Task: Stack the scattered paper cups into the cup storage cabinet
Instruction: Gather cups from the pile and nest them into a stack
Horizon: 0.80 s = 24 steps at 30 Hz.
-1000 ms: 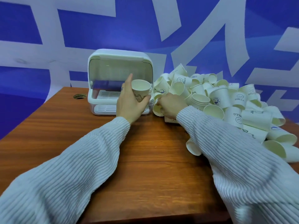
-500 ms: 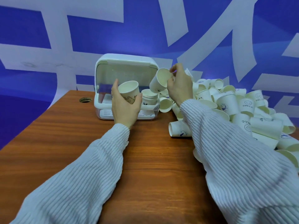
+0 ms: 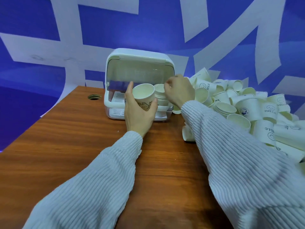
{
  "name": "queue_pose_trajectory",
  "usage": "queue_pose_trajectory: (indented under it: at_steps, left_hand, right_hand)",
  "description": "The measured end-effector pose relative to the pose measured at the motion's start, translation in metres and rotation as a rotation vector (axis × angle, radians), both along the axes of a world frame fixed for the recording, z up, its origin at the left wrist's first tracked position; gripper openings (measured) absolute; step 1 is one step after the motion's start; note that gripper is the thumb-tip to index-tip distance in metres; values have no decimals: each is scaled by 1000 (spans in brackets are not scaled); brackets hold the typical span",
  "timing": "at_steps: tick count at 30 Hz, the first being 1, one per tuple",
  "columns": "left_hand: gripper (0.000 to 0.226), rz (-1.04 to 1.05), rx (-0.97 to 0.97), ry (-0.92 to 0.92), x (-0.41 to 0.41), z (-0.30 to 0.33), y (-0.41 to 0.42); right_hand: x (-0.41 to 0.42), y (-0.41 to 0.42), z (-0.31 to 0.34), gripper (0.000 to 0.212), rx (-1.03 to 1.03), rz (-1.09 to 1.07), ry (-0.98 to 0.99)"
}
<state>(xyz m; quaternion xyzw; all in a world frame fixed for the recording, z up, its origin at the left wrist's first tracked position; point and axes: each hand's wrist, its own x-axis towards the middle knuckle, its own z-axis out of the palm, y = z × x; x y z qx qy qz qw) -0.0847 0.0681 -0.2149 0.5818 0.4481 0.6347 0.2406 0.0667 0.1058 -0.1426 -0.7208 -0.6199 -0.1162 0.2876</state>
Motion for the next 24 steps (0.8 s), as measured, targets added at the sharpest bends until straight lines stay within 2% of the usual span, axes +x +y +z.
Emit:
queue_pose_trajectory:
  at_steps: [2, 5, 7, 10, 15, 21, 24]
  left_hand:
    - [94, -3, 4, -6, 0, 0, 0]
    - [94, -9, -4, -8, 0, 0, -1]
    - [94, -9, 1, -13, 0, 0, 0]
    - [93, -8, -3, 6, 2, 5, 4]
    - [95, -21, 21, 106, 10, 33, 26]
    - [80, -17, 71, 240, 30, 62, 55]
    - [81, -21, 35, 353, 39, 64, 64]
  right_hand:
    - [-1, -1, -7, 36, 68, 89, 8]
    - [-1, -7, -20, 46, -141, 266, -66]
    - [1, -7, -25, 41, -264, 340, -132]
    - [8, -7, -13, 42, -370, 411, -72]
    - [25, -28, -6, 46, -58, 315, 261]
    - [48, -46, -8, 46, -28, 285, 234]
    - [58, -54, -10, 44, -31, 280, 240]
